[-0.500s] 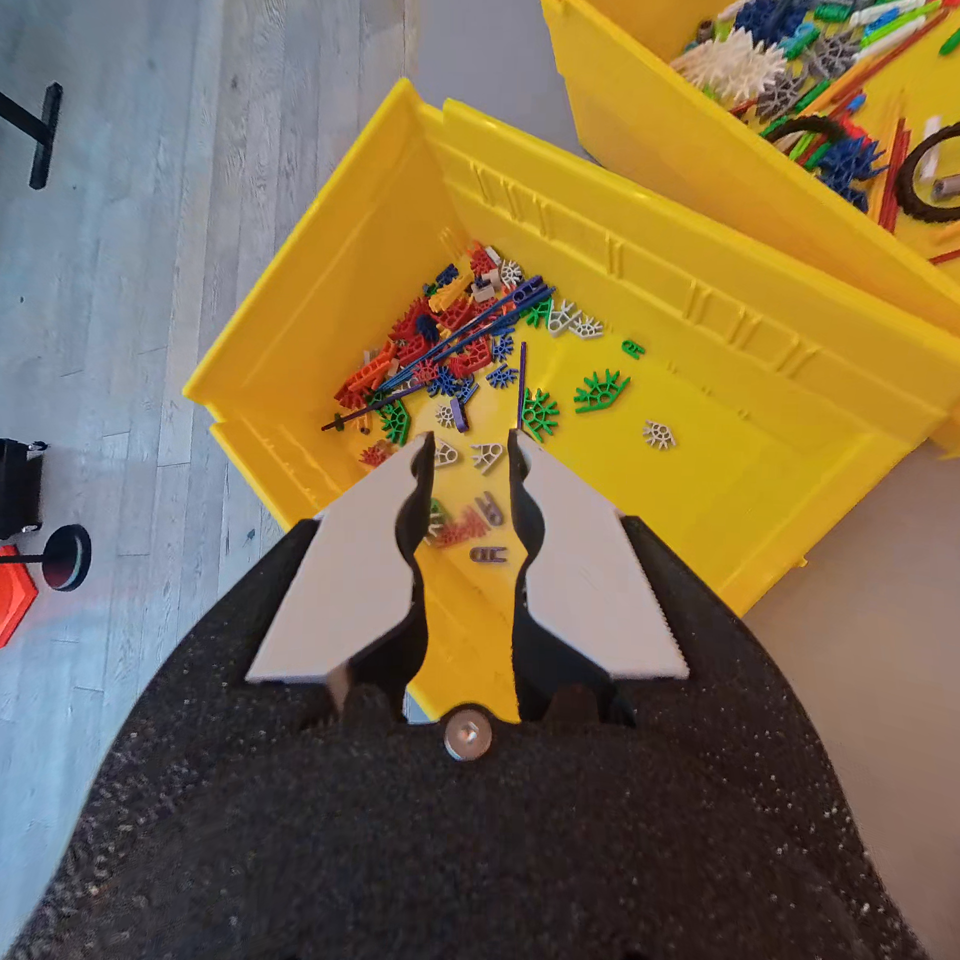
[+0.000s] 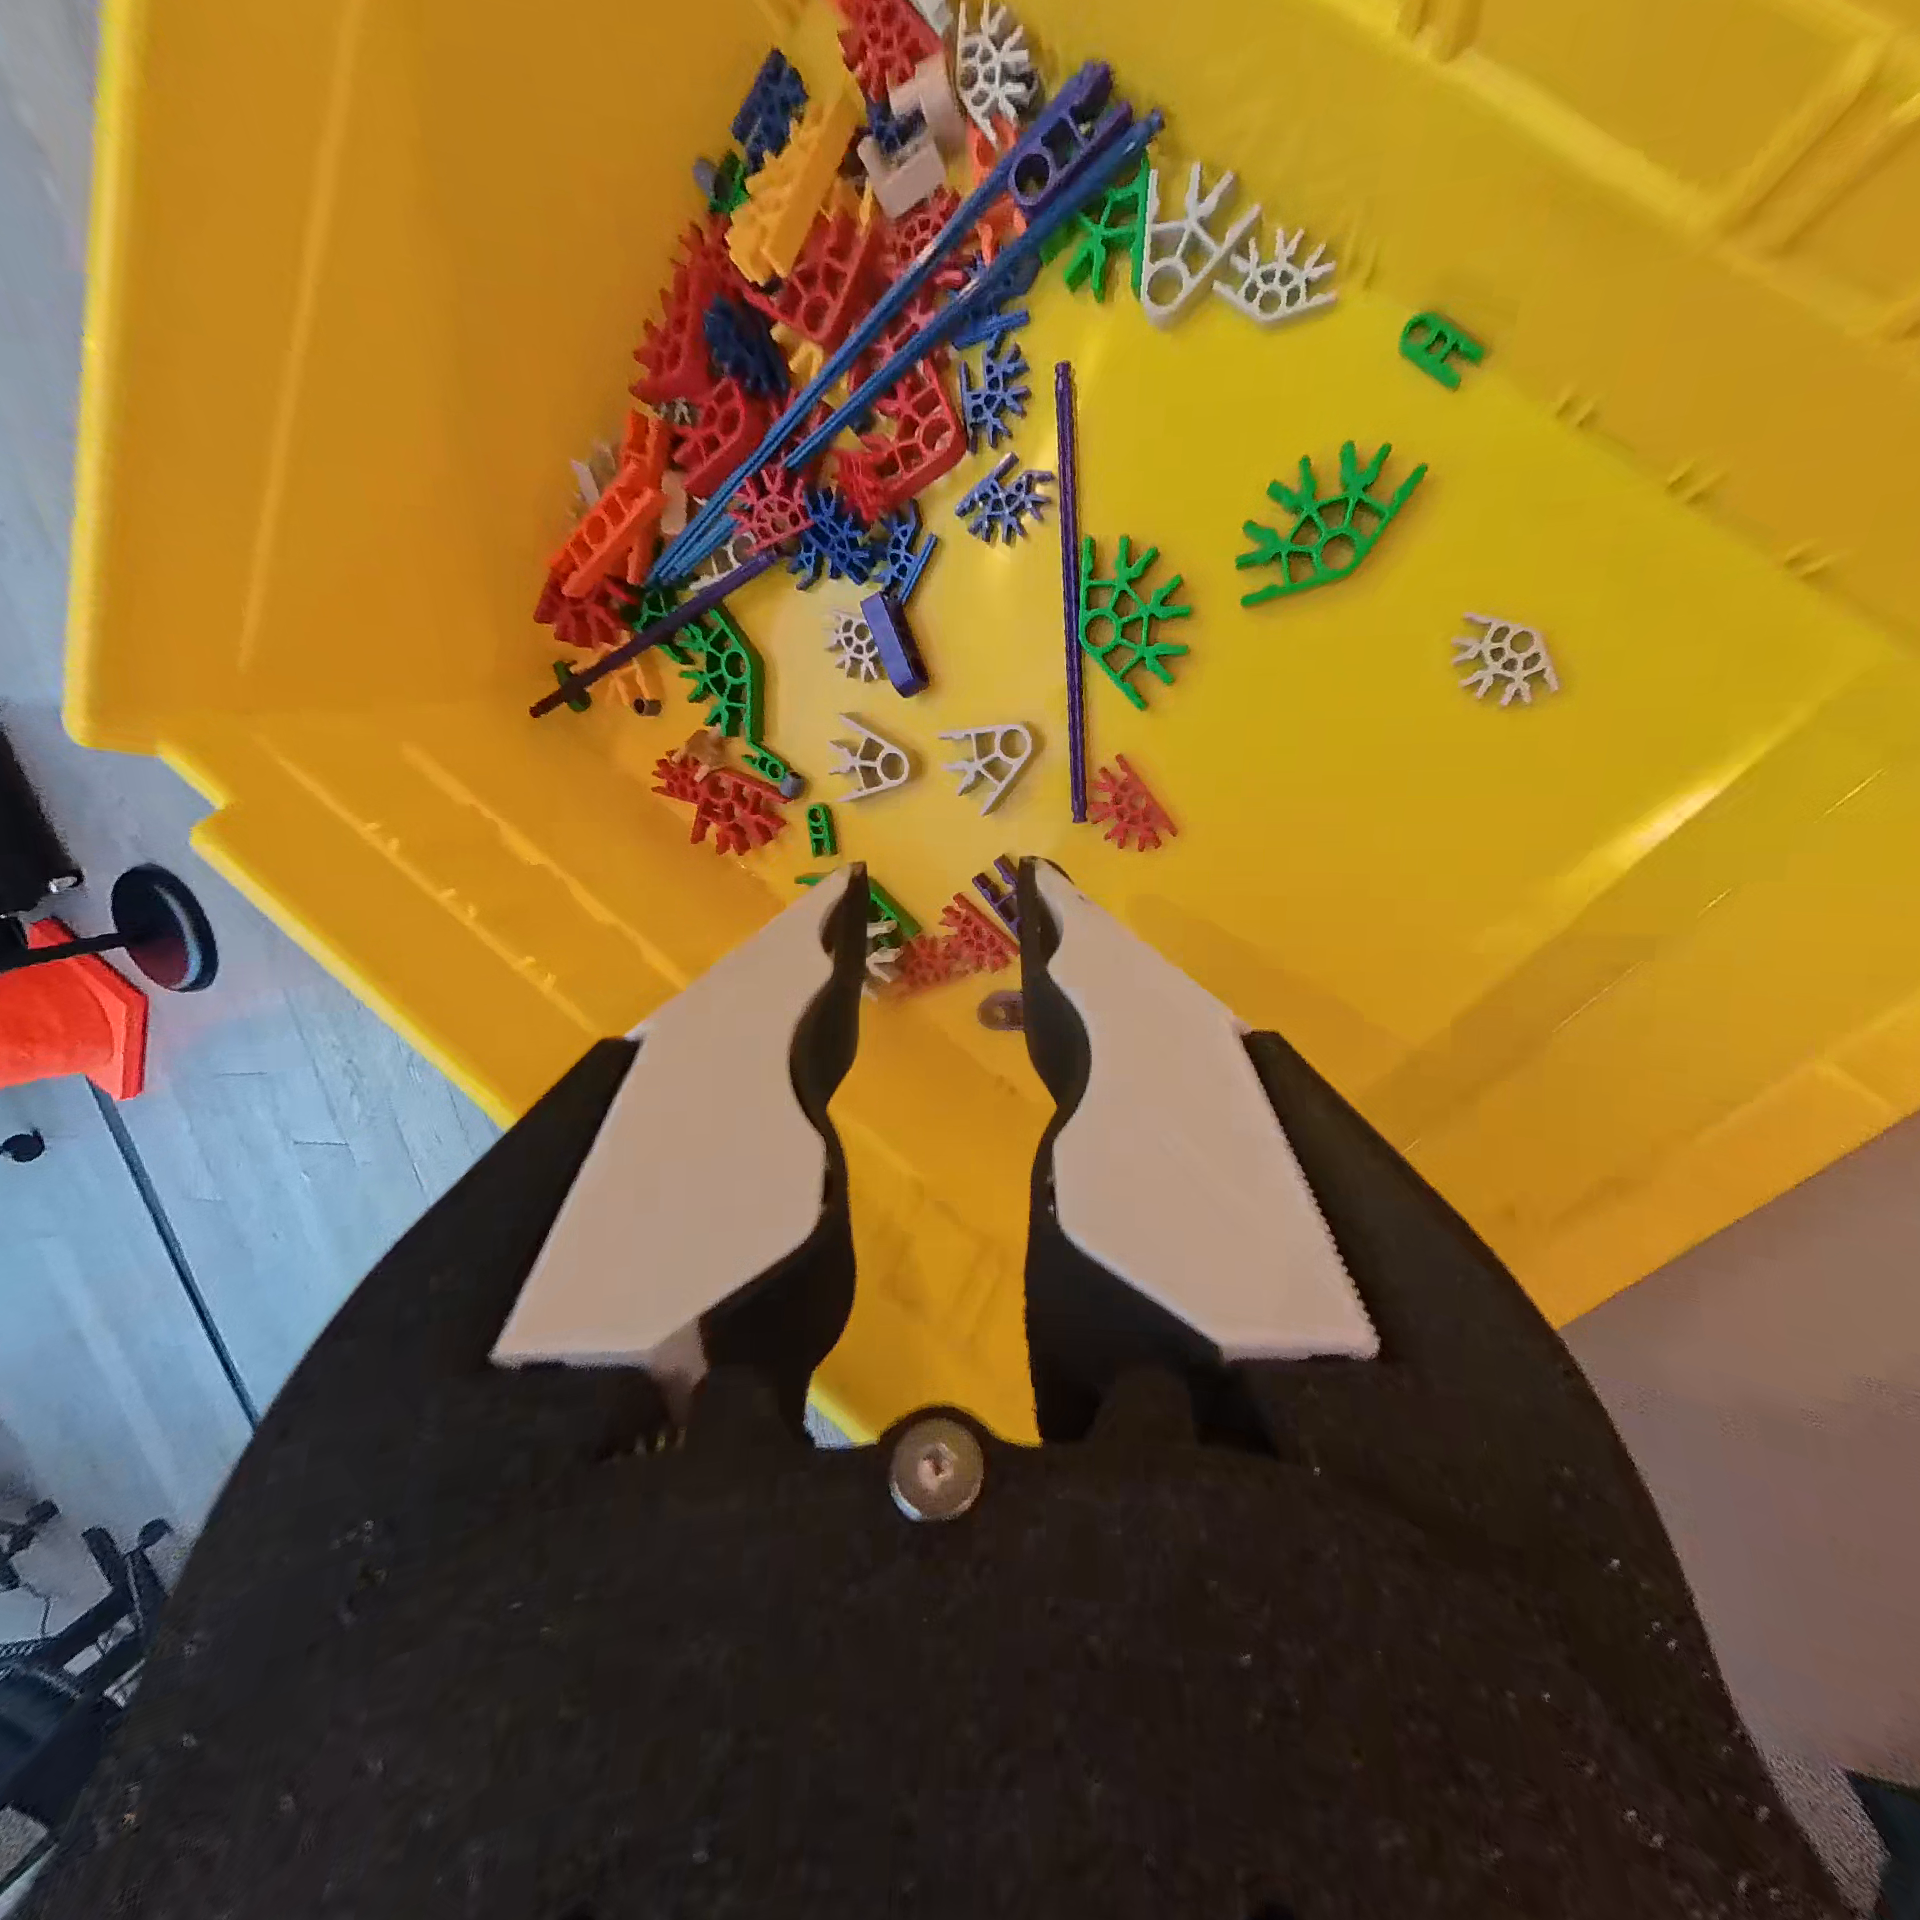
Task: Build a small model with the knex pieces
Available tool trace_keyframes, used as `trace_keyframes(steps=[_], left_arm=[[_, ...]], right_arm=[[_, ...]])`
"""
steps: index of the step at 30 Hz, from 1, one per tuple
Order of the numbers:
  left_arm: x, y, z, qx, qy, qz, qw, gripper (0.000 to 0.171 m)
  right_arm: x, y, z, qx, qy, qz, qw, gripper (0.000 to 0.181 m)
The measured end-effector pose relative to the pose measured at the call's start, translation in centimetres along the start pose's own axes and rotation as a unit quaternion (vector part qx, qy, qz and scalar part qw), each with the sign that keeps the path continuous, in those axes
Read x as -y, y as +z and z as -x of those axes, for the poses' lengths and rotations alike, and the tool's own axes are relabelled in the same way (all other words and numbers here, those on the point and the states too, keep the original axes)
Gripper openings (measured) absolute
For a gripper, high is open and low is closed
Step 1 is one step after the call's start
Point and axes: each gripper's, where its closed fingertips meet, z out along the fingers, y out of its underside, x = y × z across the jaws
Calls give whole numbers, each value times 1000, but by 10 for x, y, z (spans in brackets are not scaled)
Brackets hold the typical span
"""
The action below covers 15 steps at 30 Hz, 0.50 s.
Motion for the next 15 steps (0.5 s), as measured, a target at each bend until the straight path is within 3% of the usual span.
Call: trace_keyframes(steps=[8, 15], left_arm=[[-19, 21, -6, -73, 6, 107, 992, 26], [-30, 33, -13, -123, -4, 164, 979, 24]], right_arm=[[-10, 7, 3, 8, -13, 19, 1000, 17], [-10, 7, -2, 10, 15, 18, 1000, 17]])
